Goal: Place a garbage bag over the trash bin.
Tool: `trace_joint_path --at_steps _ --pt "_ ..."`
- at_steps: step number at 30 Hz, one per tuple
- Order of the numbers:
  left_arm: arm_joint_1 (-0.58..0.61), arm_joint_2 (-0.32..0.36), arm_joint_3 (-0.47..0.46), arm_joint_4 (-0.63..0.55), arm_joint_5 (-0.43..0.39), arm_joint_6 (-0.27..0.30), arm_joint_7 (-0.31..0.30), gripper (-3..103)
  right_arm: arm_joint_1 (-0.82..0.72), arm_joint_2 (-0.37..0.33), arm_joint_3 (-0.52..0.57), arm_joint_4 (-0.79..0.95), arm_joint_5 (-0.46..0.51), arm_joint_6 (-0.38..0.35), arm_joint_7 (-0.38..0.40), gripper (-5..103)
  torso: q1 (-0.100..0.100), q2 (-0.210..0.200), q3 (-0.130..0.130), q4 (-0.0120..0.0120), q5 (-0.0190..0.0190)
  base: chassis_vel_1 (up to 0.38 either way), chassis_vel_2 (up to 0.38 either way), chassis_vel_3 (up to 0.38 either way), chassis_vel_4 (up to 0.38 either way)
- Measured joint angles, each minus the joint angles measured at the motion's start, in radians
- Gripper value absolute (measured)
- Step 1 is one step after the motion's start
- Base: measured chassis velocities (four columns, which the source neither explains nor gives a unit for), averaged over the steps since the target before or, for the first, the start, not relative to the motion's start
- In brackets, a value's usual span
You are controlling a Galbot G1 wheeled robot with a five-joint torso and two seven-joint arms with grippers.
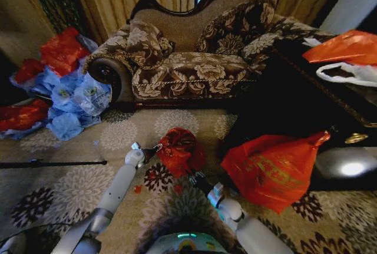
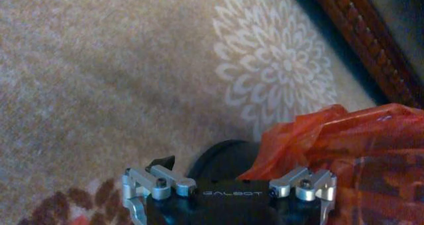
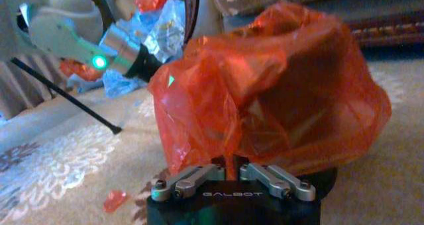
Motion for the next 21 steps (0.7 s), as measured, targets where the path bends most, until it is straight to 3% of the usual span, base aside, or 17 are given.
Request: trace_joint_path --at_steps 9,15,21 --pt "-0.004 -0.008 -0.003 0.065 0.026 -0.008 0.024 100 0.042 0.054 0.006 -0.142 -0.055 0.012 0.025 0 0.000 0.000 0.000 -0.0001 -0.0005 0.000 0.000 0.000 0.000" --pt "-0.010 -0.004 -0.002 0.070 0.022 -0.010 0.032 100 0.007 -0.003 0.052 -0.031 -0.044 0.001 0.087 -2 0.000 0.000 0.000 -0.0002 -0.0003 0.000 0.000 0.000 0.000" --pt "-0.025 -0.001 0.000 0.098 0.022 -0.012 0.044 100 -0.052 -0.104 0.097 0.195 -0.029 -0.027 0.132 20 0.000 0.000 0.000 0.0000 -0.0002 0.000 0.000 0.000 0.000"
